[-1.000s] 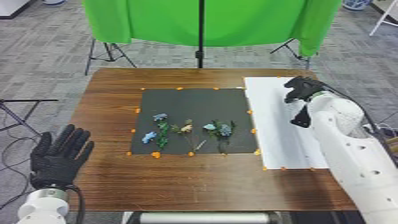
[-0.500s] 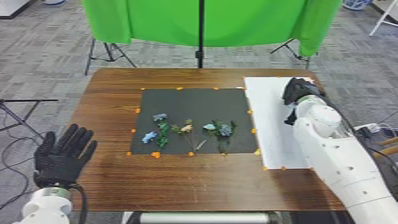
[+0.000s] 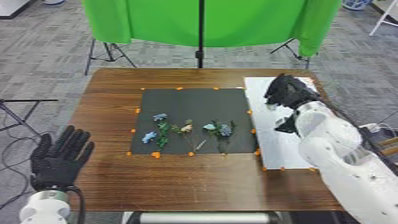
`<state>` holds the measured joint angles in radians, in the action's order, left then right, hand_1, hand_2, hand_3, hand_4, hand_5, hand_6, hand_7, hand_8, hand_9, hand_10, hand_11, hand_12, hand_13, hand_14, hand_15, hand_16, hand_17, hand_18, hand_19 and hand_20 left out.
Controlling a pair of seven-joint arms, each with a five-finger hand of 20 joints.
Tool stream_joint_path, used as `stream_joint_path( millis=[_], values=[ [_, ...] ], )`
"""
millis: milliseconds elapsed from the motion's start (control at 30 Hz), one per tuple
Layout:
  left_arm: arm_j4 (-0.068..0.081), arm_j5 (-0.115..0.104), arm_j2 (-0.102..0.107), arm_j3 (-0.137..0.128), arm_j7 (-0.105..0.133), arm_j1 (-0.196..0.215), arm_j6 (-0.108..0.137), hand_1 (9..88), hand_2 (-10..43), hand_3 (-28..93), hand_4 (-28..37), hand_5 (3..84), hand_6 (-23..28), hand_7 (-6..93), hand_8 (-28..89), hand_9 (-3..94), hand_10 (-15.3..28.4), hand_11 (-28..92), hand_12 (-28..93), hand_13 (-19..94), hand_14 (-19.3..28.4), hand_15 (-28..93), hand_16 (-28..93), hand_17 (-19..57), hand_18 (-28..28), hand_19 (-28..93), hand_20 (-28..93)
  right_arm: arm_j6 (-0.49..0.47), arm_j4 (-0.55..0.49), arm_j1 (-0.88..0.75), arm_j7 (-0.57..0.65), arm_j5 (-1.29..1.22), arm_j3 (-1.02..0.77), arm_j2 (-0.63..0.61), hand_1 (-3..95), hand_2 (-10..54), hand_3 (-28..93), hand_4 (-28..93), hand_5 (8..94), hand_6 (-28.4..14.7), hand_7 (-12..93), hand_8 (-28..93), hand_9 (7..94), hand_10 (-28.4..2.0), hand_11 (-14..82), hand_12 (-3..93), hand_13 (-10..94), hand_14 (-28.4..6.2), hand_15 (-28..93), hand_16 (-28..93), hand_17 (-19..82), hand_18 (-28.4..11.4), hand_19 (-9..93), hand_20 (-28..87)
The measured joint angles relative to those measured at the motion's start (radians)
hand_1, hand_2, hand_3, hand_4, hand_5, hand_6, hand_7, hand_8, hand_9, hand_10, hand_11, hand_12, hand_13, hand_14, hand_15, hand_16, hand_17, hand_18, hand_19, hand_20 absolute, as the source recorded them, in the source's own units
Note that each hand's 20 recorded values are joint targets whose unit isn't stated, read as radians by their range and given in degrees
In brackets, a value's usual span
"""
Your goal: Arrange flowers
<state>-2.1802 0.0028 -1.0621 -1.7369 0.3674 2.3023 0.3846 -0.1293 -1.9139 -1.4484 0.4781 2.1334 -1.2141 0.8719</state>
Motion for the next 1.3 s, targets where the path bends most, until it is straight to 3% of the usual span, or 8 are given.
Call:
stream_joint_path(
  millis=[300, 500, 667, 733, 900, 1067, 1200, 1300],
  values=[
    [0.002, -0.010, 0.006, -0.002, 0.013, -0.005, -0.029, 28.1, 11.5, 71, -28.3, 48.4, 10.0, 10.6, -9, 44.5, 15.2, 21, 11, 39, 14.7, 37, -6, -5.5, 14.2, 38, 14, -0.040, -0.093, -0.112, -0.150, 0.150, 0.084, -0.040, 62.0, -9.5, 64, -28, 66.7, 0.8, 17, -5, 77.5, -10.2, 6.0, 32.9, 69, -4.9, 28, 39, 28, -18.4, 68, 33],
    [0.002, -0.009, 0.006, 0.001, 0.015, -0.009, -0.030, 27.6, 10.5, 72, -28.3, 40.3, 9.1, 9.8, -8, 40.1, 14.7, 21, 11, 37, 14.4, 36, -6, -5.9, 14.2, 37, 14, -0.034, -0.093, -0.126, -0.167, 0.163, 0.119, -0.041, 56.8, -9.5, 62, -28, 62.8, 0.6, 15, -13, 68.9, -11.7, 17.5, 17.6, 68, -6.1, 36, 33, 27, -19.0, 71, 33],
    [0.003, 0.050, 0.011, 0.018, 0.018, -0.019, -0.020, 22.7, 13.9, 69, -28.3, 37.7, 8.8, 9.7, -8, 38.7, 14.6, 21, 12, 37, 14.5, 36, -5, -5.9, 14.3, 37, 14, -0.040, -0.098, -0.137, -0.179, 0.174, 0.117, -0.039, 51.0, -9.5, 59, -28, 58.5, -1.4, 13, -12, 65.7, -12.9, 17.5, 16.1, 65, -8.1, 44, 23, 27, -19.7, 73, 32],
    [0.003, 0.054, 0.011, 0.020, 0.023, -0.024, -0.014, 21.4, 15.7, 65, -28.3, 37.6, 8.7, 9.6, -8, 39.1, 14.8, 22, 12, 37, 14.5, 36, -5, -5.9, 14.3, 37, 15, -0.034, -0.102, -0.141, -0.175, 0.169, 0.111, -0.038, 49.0, -9.5, 59, -28, 57.2, -1.8, 13, -11, 64.9, -13.4, 17.6, 16.0, 65, -8.7, 46, 22, 27, -19.9, 73, 33],
    [0.001, 0.011, 0.012, 0.020, 0.043, -0.028, 0.000, 20.3, 15.8, 64, -28.3, 38.7, 8.9, 9.1, -8, 39.6, 15.1, 21, 11, 37, 14.8, 36, -5, -5.9, 14.3, 37, 15, -0.008, -0.133, -0.163, -0.163, 0.135, 0.073, -0.037, 40.9, -9.5, 61, -28, 54.1, -2.6, 12, -11, 62.4, -14.3, 17.0, 15.8, 63, -9.9, 48, 20, 27, -20.2, 74, 32],
    [0.001, 0.009, 0.012, 0.018, 0.045, -0.027, -0.010, 23.0, 13.0, 68, -28.3, 42.4, 9.2, 9.2, -8, 41.1, 15.2, 21, 11, 37, 14.5, 35, -5, -5.9, 14.3, 36, 15, 0.037, -0.163, -0.187, -0.136, 0.061, 0.005, -0.021, 26.2, 6.0, 67, -28, 44.5, -4.8, 9, -9, 47.7, -16.3, 9.8, 14.1, 50, -13.4, 32, 16, 20, -18.0, 60, 24],
    [0.001, -0.012, 0.011, 0.004, 0.041, -0.026, -0.046, 23.5, 12.4, 69, -28.3, 43.3, 9.1, 9.0, -8, 41.9, 14.9, 20, 11, 38, 14.4, 33, -5, -5.7, 14.3, 36, 15, 0.012, -0.190, -0.206, -0.050, -0.155, -0.136, 0.053, 22.6, 10.4, 67, -28, 36.9, -4.1, 8, -8, 36.7, -14.8, 4.6, 13.8, 37, -14.7, 14, 22, 15, -16.2, 44, 18],
    [0.001, -0.037, 0.011, -0.007, 0.041, -0.024, -0.091, 23.7, 12.4, 68, -28.3, 43.3, 8.8, 7.5, -8, 42.2, 14.6, 17, 10, 37, 14.0, 29, -5, -5.2, 14.0, 35, 14, -0.125, -0.189, -0.214, -0.037, -0.343, -0.304, 0.149, 19.2, 11.1, 68, -28, 34.4, -2.7, 7, -8, 32.9, -13.6, 2.1, 13.3, 30, -14.5, 8, 24, 14, -15.1, 32, 16]
  ],
)
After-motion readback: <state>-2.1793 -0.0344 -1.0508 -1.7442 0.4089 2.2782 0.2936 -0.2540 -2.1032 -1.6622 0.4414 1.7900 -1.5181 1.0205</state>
